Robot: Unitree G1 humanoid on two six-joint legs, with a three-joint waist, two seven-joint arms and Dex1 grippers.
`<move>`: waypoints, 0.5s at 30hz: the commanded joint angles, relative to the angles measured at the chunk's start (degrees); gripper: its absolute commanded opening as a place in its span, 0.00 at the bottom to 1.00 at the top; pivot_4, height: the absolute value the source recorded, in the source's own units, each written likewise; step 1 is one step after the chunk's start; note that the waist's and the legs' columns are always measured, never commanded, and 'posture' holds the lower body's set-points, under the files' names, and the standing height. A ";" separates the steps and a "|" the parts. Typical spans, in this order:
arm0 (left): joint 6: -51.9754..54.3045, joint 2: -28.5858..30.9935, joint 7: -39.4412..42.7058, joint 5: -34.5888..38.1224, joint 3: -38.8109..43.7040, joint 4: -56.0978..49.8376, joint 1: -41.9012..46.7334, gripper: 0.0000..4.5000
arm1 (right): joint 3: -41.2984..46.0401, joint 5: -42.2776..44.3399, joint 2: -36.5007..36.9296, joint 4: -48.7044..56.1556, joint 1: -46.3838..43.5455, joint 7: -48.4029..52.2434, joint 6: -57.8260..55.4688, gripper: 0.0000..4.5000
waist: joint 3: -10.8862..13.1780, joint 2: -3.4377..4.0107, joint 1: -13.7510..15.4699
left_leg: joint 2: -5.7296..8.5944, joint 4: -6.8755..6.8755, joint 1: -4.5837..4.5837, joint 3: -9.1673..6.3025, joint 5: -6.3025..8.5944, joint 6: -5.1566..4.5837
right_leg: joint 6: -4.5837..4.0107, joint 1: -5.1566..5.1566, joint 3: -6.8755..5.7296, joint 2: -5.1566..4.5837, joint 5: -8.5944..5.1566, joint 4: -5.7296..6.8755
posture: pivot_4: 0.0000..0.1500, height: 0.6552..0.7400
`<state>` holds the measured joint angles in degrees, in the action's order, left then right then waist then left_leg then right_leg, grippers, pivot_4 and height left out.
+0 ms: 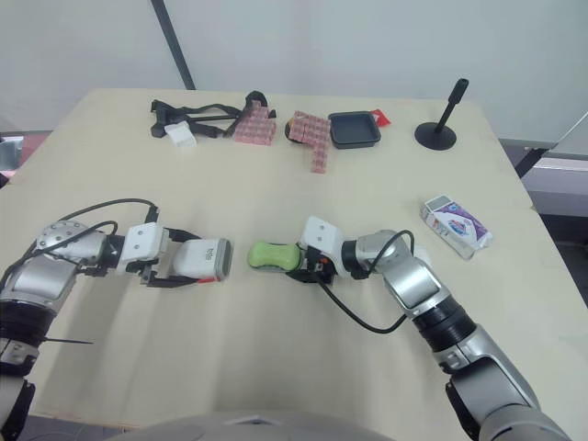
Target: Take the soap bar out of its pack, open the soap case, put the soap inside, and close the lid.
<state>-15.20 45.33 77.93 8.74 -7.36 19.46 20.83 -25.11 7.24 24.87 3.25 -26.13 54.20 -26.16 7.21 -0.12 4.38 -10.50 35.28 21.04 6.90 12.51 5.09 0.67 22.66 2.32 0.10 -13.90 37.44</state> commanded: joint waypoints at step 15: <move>-2.29 -0.46 -0.49 -0.85 -0.08 1.33 1.92 0.77 | 3.51 0.54 6.15 6.80 3.16 1.94 0.89 0.69 | 0.00 0.00 0.01 | -0.01 0.00 0.02 0.00 0.01 0.00 | 0.00 0.00 0.01 0.01 0.00 -0.08 | 1.00 1.00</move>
<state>-16.60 44.63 77.60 7.98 -7.95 20.69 21.96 -22.57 7.61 30.88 8.00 -22.85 56.02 -26.27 7.21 -0.12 4.39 -10.50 35.27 21.06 6.90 12.52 5.09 0.67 22.66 2.33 0.10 -13.90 37.35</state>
